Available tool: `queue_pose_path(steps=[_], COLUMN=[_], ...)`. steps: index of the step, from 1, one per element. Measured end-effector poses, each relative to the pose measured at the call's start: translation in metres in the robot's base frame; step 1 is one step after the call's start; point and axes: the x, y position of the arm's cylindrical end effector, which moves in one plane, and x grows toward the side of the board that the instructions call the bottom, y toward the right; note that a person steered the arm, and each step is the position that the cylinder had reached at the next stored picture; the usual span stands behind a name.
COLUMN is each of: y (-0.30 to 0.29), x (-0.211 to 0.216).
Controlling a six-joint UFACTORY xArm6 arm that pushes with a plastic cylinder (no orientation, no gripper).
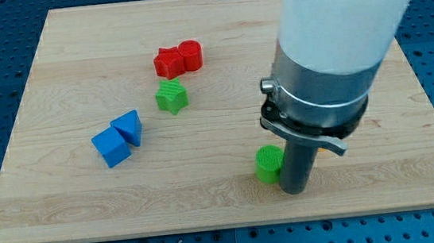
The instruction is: Push the green circle towards the center
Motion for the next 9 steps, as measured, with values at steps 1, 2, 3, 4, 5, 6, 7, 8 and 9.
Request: queue_pose_path(steps=[1,2,3,4,5,6,7,8,9], y=[-0.017,-0.041,-0.057,-0.059,-0.059,-0.059,-0.062,-0.069,-0.108], x=[-0.011,-0.018,-0.024,-0.034,-0.047,-0.060,-0.076,-0.092,-0.103])
